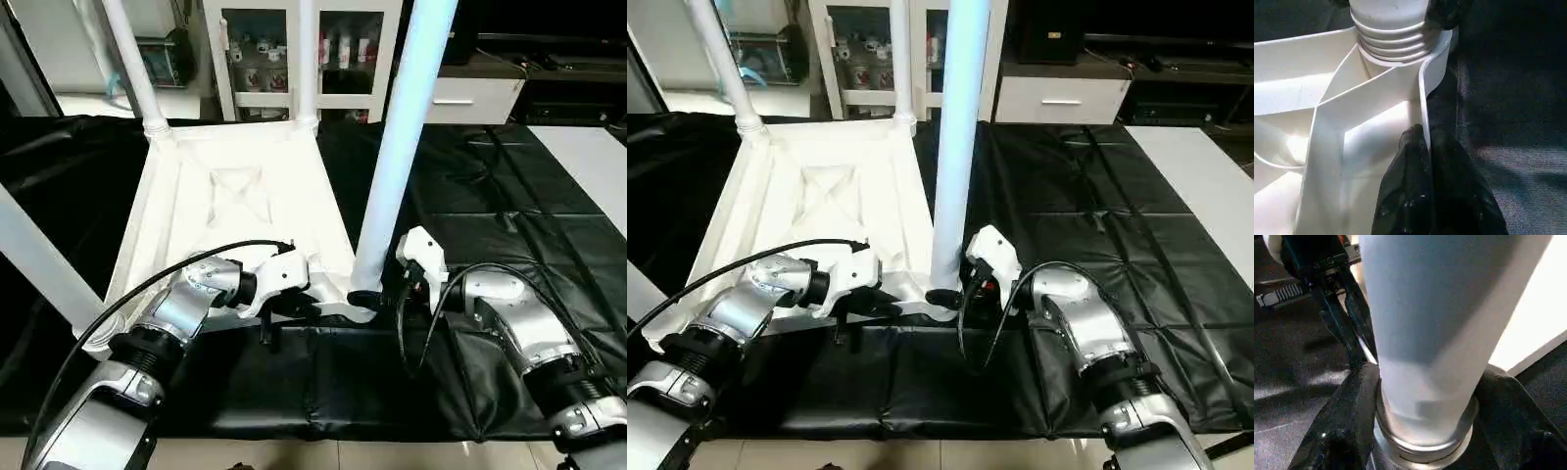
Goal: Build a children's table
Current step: Rotate leg to tighten
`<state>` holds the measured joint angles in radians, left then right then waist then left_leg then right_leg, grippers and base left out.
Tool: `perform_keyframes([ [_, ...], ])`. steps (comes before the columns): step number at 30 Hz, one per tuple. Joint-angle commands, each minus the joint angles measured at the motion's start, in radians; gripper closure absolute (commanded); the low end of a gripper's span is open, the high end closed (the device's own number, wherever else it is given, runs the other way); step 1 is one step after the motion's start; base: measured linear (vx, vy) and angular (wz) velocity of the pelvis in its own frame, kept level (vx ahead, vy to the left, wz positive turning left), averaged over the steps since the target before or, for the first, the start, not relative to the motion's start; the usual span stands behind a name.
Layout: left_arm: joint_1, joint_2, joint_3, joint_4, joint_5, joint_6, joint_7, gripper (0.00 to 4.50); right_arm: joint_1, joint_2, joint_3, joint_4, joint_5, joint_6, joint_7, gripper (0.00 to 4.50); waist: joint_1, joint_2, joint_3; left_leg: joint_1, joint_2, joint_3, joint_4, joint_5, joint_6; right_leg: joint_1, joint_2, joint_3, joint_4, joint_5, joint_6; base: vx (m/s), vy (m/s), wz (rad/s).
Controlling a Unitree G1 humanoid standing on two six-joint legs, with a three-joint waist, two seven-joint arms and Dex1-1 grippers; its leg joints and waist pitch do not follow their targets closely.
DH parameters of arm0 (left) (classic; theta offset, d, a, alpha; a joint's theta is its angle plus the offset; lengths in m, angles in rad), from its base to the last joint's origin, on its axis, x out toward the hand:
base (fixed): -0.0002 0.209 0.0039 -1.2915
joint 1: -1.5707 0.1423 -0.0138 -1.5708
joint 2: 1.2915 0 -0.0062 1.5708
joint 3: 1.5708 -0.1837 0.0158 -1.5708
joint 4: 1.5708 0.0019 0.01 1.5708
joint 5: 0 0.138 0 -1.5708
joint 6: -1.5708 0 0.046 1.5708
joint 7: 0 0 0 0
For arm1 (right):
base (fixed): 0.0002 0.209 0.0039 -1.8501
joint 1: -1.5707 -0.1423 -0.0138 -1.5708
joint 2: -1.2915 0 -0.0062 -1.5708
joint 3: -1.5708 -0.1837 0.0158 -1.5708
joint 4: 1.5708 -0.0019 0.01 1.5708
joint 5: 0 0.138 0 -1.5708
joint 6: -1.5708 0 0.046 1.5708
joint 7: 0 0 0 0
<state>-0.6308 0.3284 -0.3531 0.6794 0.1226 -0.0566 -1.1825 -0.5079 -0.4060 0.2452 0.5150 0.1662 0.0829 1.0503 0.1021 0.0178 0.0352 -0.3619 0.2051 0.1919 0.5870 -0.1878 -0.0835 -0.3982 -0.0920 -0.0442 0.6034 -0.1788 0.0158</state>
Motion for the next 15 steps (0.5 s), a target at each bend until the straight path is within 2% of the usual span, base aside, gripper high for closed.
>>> perform_keyframes([
  [1,0.016,-0.011,-0.074,0.035,0.055,-0.008,-0.015,4.5,-0.011,-0.021,0.015,0.017,-0.057,-0.026,-0.014,1.88,-0.006,-0.01,-0.05,0.012,0.025,-0.008,-0.077,-0.275,0.028,0.033,-0.045,0.03,-0.076,-0.271,-0.221,0.0,0.0,0.0],
  [6,0.014,-0.013,-0.069,0.04,0.054,-0.007,-0.009,4.5,-0.005,-0.016,0.0,0.032,-0.054,-0.03,-0.035,1.88,-0.007,-0.01,-0.05,0.011,0.026,-0.008,-0.078,-0.28,0.027,0.033,-0.045,0.031,-0.077,-0.274,-0.22,0.0,0.0,0.0],
  [8,0.013,-0.019,-0.064,0.044,0.053,0.001,0.007,4.5,0.003,-0.011,0.004,0.039,-0.06,-0.024,-0.042,1.88,-0.007,-0.005,-0.05,0.012,0.026,-0.008,-0.078,-0.288,0.024,0.032,-0.045,0.031,-0.078,-0.276,-0.221,0.0,0.0,0.0],
  [10,0.011,-0.026,-0.059,0.044,0.05,0.011,0.018,4.5,0.006,-0.006,0.002,0.044,-0.064,-0.021,-0.055,1.88,-0.008,-0.007,-0.047,0.012,0.025,-0.007,-0.079,-0.304,0.021,0.031,-0.044,0.031,-0.08,-0.299,-0.216,0.0,0.0,0.0],
  [12,0.005,-0.039,-0.049,0.049,0.047,0.023,0.043,4.5,0.008,0.005,-0.007,0.062,-0.073,-0.019,-0.098,1.93,-0.012,-0.009,-0.042,0.016,0.024,-0.01,-0.083,-0.347,0.013,0.027,-0.046,0.03,-0.09,-0.385,-0.195,0.0,0.0,0.0],
  [13,-0.003,-0.052,-0.039,0.059,0.041,0.032,0.064,4.5,0.006,0.022,-0.022,0.086,-0.08,-0.01,-0.161,2.01,-0.012,-0.009,-0.042,0.016,0.024,-0.01,-0.083,-0.347,0.013,0.027,-0.046,0.03,-0.09,-0.385,-0.195,0.0,0.0,0.0],
  [14,-0.015,-0.069,-0.027,0.073,0.036,0.04,0.089,4.5,0.003,0.044,-0.041,0.115,-0.088,0.004,-0.24,2.08,-0.018,-0.012,-0.039,0.017,0.021,-0.013,-0.086,-0.374,0.0,0.023,-0.047,0.029,-0.097,-0.456,-0.173,0.0,0.0,0.0],
  [15,-0.021,-0.075,-0.025,0.078,0.033,0.045,0.092,4.5,0.003,0.06,-0.053,0.124,-0.088,0.013,-0.283,2.08,-0.022,-0.012,-0.038,0.017,0.02,-0.015,-0.087,-0.385,-0.005,0.023,-0.048,0.028,-0.099,-0.483,-0.164,0.0,0.0,0.0],
])
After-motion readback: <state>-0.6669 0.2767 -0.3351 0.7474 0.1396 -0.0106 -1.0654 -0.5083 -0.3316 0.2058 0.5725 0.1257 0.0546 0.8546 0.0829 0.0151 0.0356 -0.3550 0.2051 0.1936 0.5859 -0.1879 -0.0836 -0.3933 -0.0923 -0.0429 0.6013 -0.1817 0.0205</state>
